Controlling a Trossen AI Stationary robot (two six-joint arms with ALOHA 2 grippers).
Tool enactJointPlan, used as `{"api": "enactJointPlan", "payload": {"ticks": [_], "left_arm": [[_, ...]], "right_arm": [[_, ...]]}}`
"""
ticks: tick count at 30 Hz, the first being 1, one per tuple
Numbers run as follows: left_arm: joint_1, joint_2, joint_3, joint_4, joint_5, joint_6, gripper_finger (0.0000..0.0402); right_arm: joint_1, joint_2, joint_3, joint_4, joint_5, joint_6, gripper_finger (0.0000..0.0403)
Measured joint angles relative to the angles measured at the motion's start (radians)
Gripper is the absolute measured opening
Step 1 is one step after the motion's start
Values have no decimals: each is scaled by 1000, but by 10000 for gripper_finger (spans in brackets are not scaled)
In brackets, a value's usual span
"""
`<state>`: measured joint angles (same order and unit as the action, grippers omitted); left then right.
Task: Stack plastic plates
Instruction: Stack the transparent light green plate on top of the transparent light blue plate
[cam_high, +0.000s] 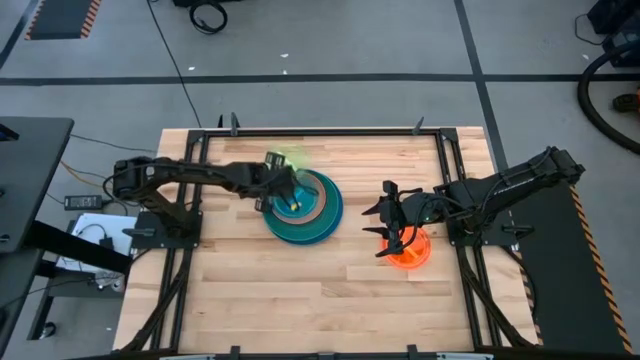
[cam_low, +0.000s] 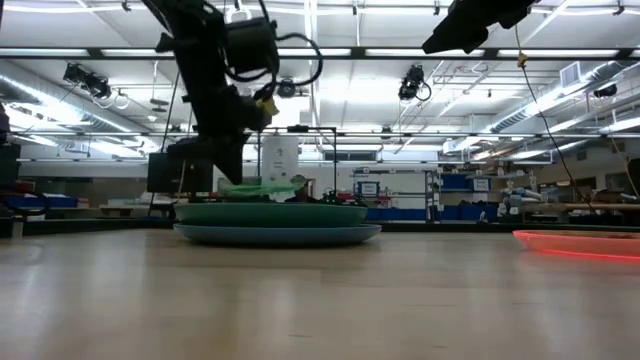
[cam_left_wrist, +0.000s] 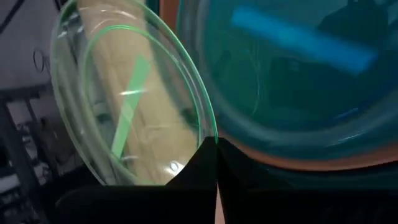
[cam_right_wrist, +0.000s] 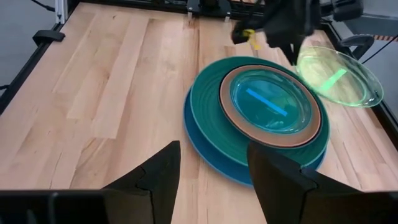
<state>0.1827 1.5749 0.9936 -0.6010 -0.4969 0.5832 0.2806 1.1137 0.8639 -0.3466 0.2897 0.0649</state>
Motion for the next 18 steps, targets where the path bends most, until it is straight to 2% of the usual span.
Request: {"api": "enactJointPlan", "payload": {"ticks": [6, 18], "left_arm": [[-111, 0, 10, -29, 15, -85, 4], [-238, 0, 10, -38, 194, -238, 4]], "right_arm": [[0, 0, 0, 0, 0, 4, 194], [15, 11, -15, -14, -4, 65, 194]]}}
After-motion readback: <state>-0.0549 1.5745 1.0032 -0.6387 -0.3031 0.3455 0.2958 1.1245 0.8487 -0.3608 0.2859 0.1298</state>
